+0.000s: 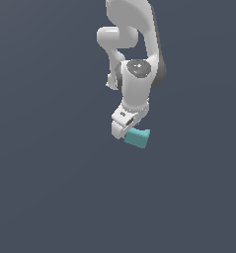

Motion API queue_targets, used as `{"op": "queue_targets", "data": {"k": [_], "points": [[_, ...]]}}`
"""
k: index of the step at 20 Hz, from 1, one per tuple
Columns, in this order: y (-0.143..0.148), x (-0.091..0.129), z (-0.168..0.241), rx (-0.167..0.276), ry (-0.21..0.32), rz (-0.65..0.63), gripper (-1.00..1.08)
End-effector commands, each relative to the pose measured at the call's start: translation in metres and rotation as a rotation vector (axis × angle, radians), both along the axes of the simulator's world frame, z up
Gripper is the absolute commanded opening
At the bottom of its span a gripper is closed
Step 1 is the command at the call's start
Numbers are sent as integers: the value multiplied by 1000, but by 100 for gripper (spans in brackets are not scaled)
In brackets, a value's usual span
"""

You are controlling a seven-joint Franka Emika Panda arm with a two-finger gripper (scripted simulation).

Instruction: Pick up the object and move it to a goal position.

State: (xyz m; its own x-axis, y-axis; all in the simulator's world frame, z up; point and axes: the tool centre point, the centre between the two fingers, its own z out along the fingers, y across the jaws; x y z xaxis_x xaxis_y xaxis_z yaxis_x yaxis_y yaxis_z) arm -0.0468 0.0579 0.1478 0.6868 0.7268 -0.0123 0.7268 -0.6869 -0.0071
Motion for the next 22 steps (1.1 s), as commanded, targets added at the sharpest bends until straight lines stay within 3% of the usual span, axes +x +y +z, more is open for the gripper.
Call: {"op": "queue_targets", "data": {"k": [1,11,22], "points": [[9,-4,-1,2,-3,86,100],[33,-17,-2,6,-11,314,100],[38,-20,-3,7,-13,366,100]]}}
